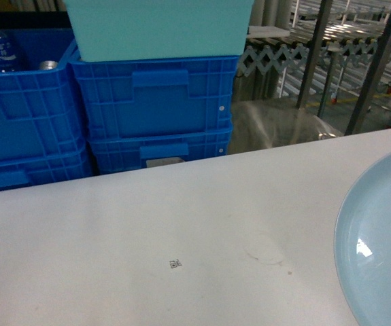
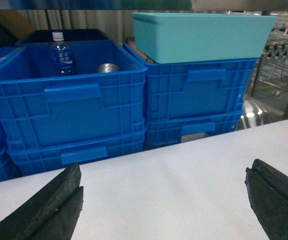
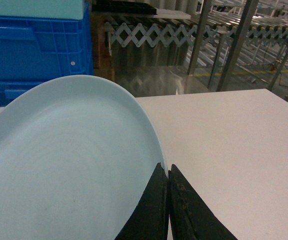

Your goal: Place blue tray on left shelf second layer neatly

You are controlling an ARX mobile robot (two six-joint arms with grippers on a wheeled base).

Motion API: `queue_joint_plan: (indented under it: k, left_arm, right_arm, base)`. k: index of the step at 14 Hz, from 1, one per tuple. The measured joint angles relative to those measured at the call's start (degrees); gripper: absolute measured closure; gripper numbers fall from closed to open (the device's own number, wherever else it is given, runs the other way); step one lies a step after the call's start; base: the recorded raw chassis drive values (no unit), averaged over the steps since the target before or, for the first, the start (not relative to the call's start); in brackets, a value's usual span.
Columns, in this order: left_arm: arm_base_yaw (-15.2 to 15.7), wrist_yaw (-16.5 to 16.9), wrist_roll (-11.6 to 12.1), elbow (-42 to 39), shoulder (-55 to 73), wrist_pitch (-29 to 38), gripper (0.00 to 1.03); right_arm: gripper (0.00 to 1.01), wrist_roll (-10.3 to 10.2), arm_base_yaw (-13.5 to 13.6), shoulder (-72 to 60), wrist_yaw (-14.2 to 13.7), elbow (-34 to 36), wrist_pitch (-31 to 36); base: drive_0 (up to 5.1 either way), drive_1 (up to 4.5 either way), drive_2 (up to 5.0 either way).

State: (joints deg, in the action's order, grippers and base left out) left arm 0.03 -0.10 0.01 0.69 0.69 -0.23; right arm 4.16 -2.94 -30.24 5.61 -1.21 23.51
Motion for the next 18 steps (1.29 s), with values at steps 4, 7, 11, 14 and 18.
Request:
queue_joint_plan:
  k: [4,7,11,14,18]
  left_arm:
    - [0.00,-0.02,0.00,0.00,0.00,0.00,0.05]
    - [0.00,0.00,0.00,0.00,0.00,0.00,0.05]
    - [0.00,0.00,0.00,0.00,0.00,0.00,0.05]
    - [0.00,-0.02,0.00,0.00,0.00,0.00,0.05]
    - [0.00,0.02,0.00,0.00,0.00,0.00,0.05]
  right_arm:
    - [0.99,0.00,0.00,0.00,-0.02,0.00,0.00]
    - [0.99,0.00,0.00,0.02,-0.04,0.00,0.00]
    - [0.99,0.00,0.00,0.02,-0.04,0.00,0.00]
    - [0.99,0.00,0.00,0.00,-0.04,0.00,0.00]
    - [0.99,0.00,0.00,0.00,-0.04,0.00,0.00]
  base:
    - [-1.6,-1.64,-1.6]
    - [-1.6,-1.55,-1.6]
    - [-1.6,-1.58,-1.6]
    - [-1.7,-1.72,-1.7]
    - [-1.7,-1.69,-1.7]
